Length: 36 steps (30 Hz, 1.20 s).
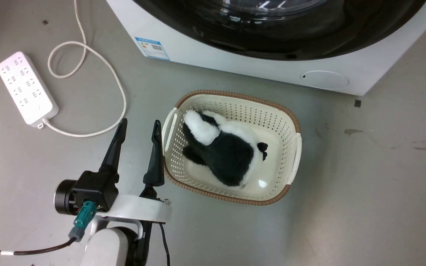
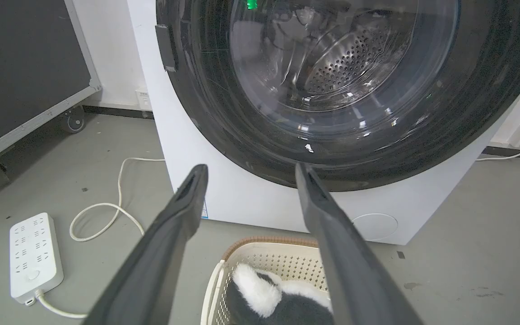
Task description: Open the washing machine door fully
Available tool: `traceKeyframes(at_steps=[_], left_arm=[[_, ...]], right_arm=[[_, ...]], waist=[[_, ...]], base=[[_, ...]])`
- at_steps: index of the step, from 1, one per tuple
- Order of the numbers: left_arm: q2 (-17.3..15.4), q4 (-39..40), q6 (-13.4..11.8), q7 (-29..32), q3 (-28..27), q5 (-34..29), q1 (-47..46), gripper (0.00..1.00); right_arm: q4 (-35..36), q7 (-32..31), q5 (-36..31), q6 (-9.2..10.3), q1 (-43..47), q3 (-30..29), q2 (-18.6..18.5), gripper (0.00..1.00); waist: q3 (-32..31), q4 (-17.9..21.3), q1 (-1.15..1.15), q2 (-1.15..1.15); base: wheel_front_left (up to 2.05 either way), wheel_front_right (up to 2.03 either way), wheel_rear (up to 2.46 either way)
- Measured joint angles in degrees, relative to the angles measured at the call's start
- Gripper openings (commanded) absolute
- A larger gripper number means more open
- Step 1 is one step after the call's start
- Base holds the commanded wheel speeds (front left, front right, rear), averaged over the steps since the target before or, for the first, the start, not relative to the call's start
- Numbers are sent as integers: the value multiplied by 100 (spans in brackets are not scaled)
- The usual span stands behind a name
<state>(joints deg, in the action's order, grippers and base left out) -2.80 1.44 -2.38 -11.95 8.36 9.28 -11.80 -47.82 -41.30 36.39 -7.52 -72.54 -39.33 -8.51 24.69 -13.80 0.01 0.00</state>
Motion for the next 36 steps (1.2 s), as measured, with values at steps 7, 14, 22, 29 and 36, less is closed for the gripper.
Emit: traceKeyframes(at_steps=[7, 14, 22, 29, 36], left_arm=[[0, 3, -5, -81, 54, 53, -32, 100], [0, 3, -51, -165, 114, 114, -142, 100], [0, -18, -56, -252, 140, 201, -151, 100], [0, -129, -52, -274, 156, 218, -120, 100], [0, -242, -34, -274, 196, 249, 70, 100]], right_arm=[[-339, -369, 5, 0, -469, -417, -114, 0], [-501, -797, 10, 0, -693, -891, -143, 0], [-466, -1530, 65, 0, -598, -1419, -3, 0], [182, -2080, 103, 0, 365, -1500, 412, 0], [631, -2576, 617, 0, 1225, -1288, 505, 0]], waist=[[154, -93, 0, 0], [262, -164, 0, 0], [145, -198, 0, 0], [-290, -135, -1, 0], [-816, -41, -2, 0]], base=[[0, 0, 0], [0, 0, 0], [0, 0, 0], [0, 0, 0], [0, 0, 0]])
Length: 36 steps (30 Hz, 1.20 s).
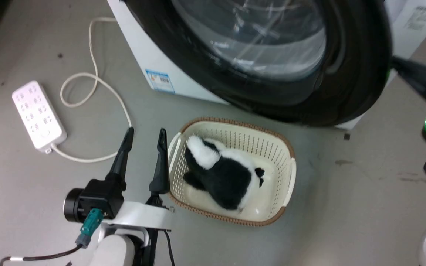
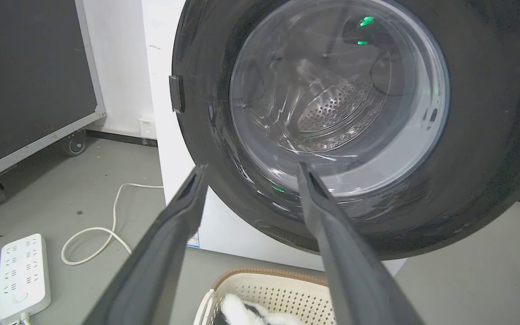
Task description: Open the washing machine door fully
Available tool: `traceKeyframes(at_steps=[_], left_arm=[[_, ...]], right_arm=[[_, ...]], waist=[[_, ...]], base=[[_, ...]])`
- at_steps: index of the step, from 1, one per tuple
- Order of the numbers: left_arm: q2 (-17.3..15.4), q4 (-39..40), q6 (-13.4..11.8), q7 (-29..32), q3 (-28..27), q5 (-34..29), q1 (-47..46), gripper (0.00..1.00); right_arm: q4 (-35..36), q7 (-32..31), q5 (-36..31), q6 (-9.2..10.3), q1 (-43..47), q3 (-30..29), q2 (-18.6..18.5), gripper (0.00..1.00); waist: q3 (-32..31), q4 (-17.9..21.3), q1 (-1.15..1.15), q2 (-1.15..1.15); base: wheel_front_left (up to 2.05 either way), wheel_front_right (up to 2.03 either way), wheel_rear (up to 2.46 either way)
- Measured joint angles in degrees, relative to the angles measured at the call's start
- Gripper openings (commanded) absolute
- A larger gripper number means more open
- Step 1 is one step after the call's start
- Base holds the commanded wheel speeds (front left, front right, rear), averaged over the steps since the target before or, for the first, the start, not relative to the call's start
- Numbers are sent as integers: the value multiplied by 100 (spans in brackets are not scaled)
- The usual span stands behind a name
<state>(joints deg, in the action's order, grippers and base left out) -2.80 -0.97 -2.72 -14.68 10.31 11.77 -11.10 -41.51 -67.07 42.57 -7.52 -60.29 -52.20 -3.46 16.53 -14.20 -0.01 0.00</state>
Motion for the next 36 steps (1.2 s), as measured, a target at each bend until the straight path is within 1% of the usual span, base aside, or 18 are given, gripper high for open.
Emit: traceKeyframes(at_steps=[1, 10, 16, 17, 18, 19, 20, 23, 24, 25, 26, 27, 29, 32, 33, 34, 35, 36], left_arm=[[0, 0, 0, 0, 0, 0, 0, 100], [0, -116, 47, 0, 48, -7, 181, 100], [0, -148, 96, 0, 27, -8, 315, 100], [0, -148, 96, 0, 27, -8, 315, 100], [0, -171, 103, 0, 15, -24, 361, 100], [0, -171, 103, 0, 15, -24, 361, 100], [0, -207, 124, 0, 11, -54, 425, 100], [0, -263, 162, 0, 25, -59, 531, 100], [0, -263, 162, 0, 25, -59, 531, 100], [0, -296, 183, 0, 43, -67, 598, 100], [0, -296, 183, 0, 43, -67, 598, 100], [0, -314, 187, 0, 54, -68, 655, 100], [0, -326, 188, 0, 73, -67, 677, 100], [0, -336, 187, 0, 78, -67, 729, 100], [0, -336, 187, 0, 78, -67, 729, 100], [0, -349, 187, 0, 67, -64, 748, 100], [0, -349, 187, 0, 67, -64, 748, 100], [0, -352, 187, 0, 46, -56, 748, 100]], right_arm=[[0, 0, 0, 0, 0, 0, 0, 0], [-453, 272, 1272, 0, 658, 1328, 29, 0], [-531, 478, 2279, 0, 1305, 2664, 19, 0], [-531, 478, 2279, 0, 1305, 2664, 19, 0], [-490, 539, 2675, 0, 1540, 3109, 22, 0], [-490, 539, 2675, 0, 1540, 3109, 22, 0], [-408, 628, 3125, 0, 1777, 3572, 22, 0], [-156, 808, 3766, 0, 2143, 4326, 16, 0], [-156, 808, 3766, 0, 2143, 4326, 16, 0], [53, 984, 4144, 0, 2397, 4820, 22, 0], [53, 984, 4144, 0, 2397, 4820, 22, 0], [269, 1209, 4413, 0, 2624, 5245, 27, 0], [456, 1433, 4608, 0, 2794, 5577, 44, 0], [678, 1879, 4592, 0, 2950, 5802, 59, 0], [678, 1879, 4592, 0, 2950, 5802, 59, 36], [764, 2192, 4468, 0, 2984, 5783, 56, 84], [764, 2192, 4468, 0, 2984, 5783, 56, 100], [915, 2490, 4292, 0, 3017, 5718, 35, 100]], waist=[[0, 0, 0, 0], [-448, 68, 0, 0], [-617, 10, 1, 0], [-617, 10, 1, 0], [-684, -4, 1, 0], [-684, -4, 1, 0], [-754, -13, 1, 0], [-865, -25, 1, 0], [-865, -25, 1, 0], [-932, -35, 0, 0], [-932, -35, 0, 0], [-982, -41, 1, 0], [-1018, -39, 1, 0], [-1050, -5, 1, 0], [-1050, -5, 1, 0], [-1068, 38, 1, 0], [-1068, 38, 1, 0], [-1090, 96, 1, 0]], base=[[0, 0, 0], [0, 0, 0], [0, 0, 0], [0, 0, 0], [0, 0, 0], [0, 0, 0], [0, 0, 0], [0, 0, 0], [0, 0, 0], [0, 0, 0], [0, 0, 0], [0, 0, 0], [0, 0, 0], [0, 0, 0], [0, 0, 0], [0, 0, 0], [0, 0, 0], [0, 0, 0]])
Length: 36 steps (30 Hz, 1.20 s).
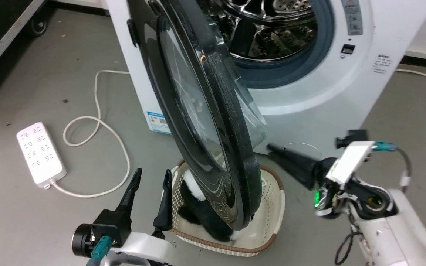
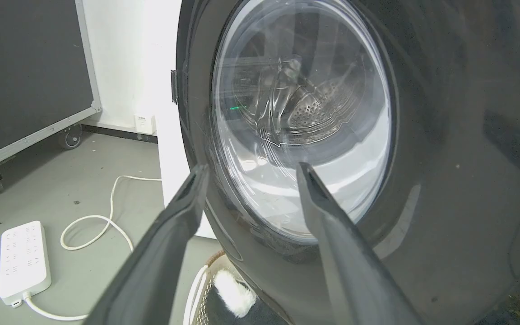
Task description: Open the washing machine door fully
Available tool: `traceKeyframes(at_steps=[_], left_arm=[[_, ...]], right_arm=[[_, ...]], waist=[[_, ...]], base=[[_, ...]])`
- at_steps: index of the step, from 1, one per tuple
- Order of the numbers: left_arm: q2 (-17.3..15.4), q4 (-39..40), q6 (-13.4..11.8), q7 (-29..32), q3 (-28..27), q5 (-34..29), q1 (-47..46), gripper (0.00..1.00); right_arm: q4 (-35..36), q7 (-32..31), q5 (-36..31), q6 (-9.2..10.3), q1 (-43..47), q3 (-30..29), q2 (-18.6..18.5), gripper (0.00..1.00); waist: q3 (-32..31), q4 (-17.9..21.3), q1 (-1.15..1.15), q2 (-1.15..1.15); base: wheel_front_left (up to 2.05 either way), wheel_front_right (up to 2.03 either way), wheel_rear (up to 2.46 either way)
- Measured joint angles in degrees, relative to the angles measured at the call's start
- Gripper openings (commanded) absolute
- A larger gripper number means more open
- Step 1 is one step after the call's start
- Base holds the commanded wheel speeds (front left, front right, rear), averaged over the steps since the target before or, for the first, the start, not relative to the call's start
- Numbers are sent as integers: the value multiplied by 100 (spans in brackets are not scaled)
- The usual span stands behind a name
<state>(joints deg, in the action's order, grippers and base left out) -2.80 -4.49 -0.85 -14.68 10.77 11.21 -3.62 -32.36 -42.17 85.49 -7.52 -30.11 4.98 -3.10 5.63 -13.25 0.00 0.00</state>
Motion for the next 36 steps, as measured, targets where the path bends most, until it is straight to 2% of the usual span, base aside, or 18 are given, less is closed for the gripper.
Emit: traceKeyframes(at_steps=[5, 6, 7, 8, 9, 11, 13, 14, 15, 16, 17, 18, 20, 21, 24, 26, 30, 36], left_arm=[[0, -92, 54, 0, -110, 52, 10, 100], [0, -92, 54, 0, -110, 52, 10, 100], [1, -111, 70, 0, -200, 113, 18, 100], [1, -111, 70, 0, -200, 113, 18, 100], [0, -133, 132, 0, -265, 141, 26, 100], [0, -144, 176, 0, -315, 153, 30, 100], [0, -148, 204, 0, -342, 155, 35, 100], [2, -151, 214, 0, -400, 157, 50, 100], [2, -151, 214, 0, -400, 157, 50, 100], [0, -149, 256, 0, -449, 157, 76, 100], [0, -149, 256, 0, -449, 157, 76, 100], [1, -154, 264, 0, -470, 155, 128, 100], [2, -155, 264, 0, -471, 155, 145, 100], [2, -157, 285, 0, -481, 148, 179, 100], [1, -163, 301, 0, -479, 146, 231, 100], [1, -188, 304, 0, -469, 97, 280, 100], [1, -222, 304, 0, -454, 53, 376, 100], [1, -283, 304, 0, -407, -49, 421, 100]], right_arm=[[832, 1298, -1016, 1, 318, -136, -381, 100], [832, 1298, -1016, 1, 318, -136, -381, 100], [1314, 1954, -1622, 1, 528, -90, -570, 100], [1314, 1954, -1622, 1, 528, -90, -570, 100], [1788, 2697, -2320, 1, 756, -5, -808, 100], [2147, 3434, -3142, 0, 987, 171, -1120, 100], [2263, 3807, -3590, 0, 1104, 248, -1280, 100], [2354, 4469, -4437, 0, 1356, 326, -1507, 100], [2354, 4469, -4437, 0, 1356, 326, -1507, 100], [2364, 5000, -5258, 0, 1622, 325, -1610, 100], [2364, 5000, -5258, 0, 1622, 325, -1610, 100], [2362, 5352, -5902, -1, 1894, 182, -1541, 100], [2370, 5448, -6218, 0, 2029, 70, -1468, 100], [2451, 5567, -6742, 0, 2274, -180, -1224, 100], [2609, 5632, -7223, -1, 2531, -380, -955, 100], [2807, 5666, -7747, -1, 2898, -603, -527, 100], [2998, 5689, -8143, -1, 3260, -776, -207, 100], [3156, 5691, -8394, -1, 3470, -818, -70, 100]], waist=[[-154, 178, 0, 0], [-154, 178, 0, 0], [-220, 285, 0, 0], [-220, 285, 0, 0], [-283, 405, 0, 0], [-339, 528, -1, 0], [-364, 590, 0, 0], [-411, 707, 0, 0], [-411, 707, 0, 0], [-450, 816, -1, 0], [-450, 816, -1, 0], [-484, 912, 0, 0], [-500, 952, 0, 0], [-530, 1020, -1, 0], [-551, 1065, -1, 0], [-561, 1101, 0, 0], [-567, 1110, -1, 0], [-574, 1099, 0, 0]], base=[[0, 0, 0], [0, 0, 0], [0, 0, 0], [0, 0, 0], [0, 0, 0], [0, 0, 0], [0, 0, 0], [0, 0, 0], [0, 0, 0], [0, 0, 0], [0, 0, 0], [0, 0, 0], [0, 0, 0], [0, 0, 0], [0, 0, 0], [0, 0, 0], [0, 0, 0], [0, 0, 0]])
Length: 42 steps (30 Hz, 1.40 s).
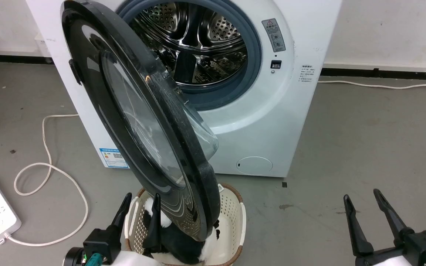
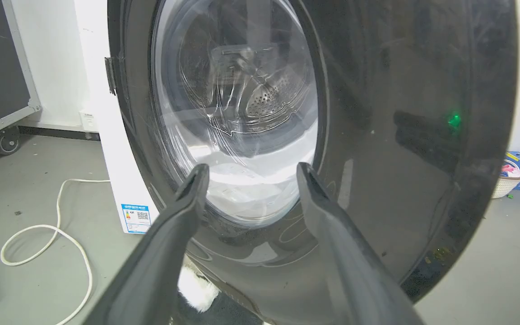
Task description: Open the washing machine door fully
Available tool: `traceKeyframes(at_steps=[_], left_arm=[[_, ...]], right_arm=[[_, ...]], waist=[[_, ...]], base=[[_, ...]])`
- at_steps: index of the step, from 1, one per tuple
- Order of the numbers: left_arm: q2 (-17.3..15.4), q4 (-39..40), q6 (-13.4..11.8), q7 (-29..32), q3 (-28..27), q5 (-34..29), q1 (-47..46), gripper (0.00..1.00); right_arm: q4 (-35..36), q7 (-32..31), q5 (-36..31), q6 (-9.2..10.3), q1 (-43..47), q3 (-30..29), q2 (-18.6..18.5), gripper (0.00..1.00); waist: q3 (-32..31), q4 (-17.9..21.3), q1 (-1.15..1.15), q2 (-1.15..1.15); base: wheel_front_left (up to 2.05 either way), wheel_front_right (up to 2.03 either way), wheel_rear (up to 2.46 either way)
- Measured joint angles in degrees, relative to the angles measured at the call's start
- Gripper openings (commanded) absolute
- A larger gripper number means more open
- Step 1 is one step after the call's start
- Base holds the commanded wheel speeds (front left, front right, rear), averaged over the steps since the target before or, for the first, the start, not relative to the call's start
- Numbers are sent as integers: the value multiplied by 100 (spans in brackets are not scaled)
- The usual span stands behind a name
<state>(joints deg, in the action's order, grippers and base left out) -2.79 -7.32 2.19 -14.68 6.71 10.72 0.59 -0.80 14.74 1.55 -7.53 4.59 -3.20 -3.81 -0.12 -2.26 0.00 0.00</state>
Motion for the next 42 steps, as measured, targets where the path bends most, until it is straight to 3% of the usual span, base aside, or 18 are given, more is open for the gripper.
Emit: traceKeyframes(at_steps=[4, 5, 14, 18, 25, 29, 33, 42], left_arm=[[-1, -47, -3, 0, 12, -66, 38, 100], [0, -58, -1, 0, 16, -78, 38, 0], [1, 259, -14, 0, -108, -148, 31, 0], [-2, 1021, -143, 0, -408, -34, -160, 0], [-2, 2486, -389, -7, -441, -45, -788, 0], [-2, 3037, -454, -8, -143, -110, -1071, 0], [0, 3109, -461, -8, 396, -163, -1122, 0], [5, 1954, -614, 294, 1990, 165, -881, 0]], right_arm=[[-1, 0, -30, 0, 61, -13, 37, 100], [-2, 0, -36, 0, 64, -12, 41, 100], [2, 0, 32, 0, 65, 13, 58, 100], [43, 0, 56, 0, 64, 7, 63, 100], [71, 1, 108, 0, 59, -2, 65, 100], [71, 1, 136, 0, 57, -2, 66, 100], [66, 1, 205, 0, 54, -3, 66, 100], [40, 1, 257, 0, 53, -3, 68, 100]], waist=[[9, 1, 0, 0], [12, 2, 0, 0], [7, 15, 0, 0], [-1, 4, 0, 0], [5, 20, 0, 0], [4, 50, 1, 0], [2, 101, 0, 0], [45, 190, 0, 0]], base=[[0, 0, 0], [0, 0, 0], [0, 0, 0], [0, 0, 0], [0, 0, 0], [0, 0, 0], [0, 0, 0], [0, 0, 0]])
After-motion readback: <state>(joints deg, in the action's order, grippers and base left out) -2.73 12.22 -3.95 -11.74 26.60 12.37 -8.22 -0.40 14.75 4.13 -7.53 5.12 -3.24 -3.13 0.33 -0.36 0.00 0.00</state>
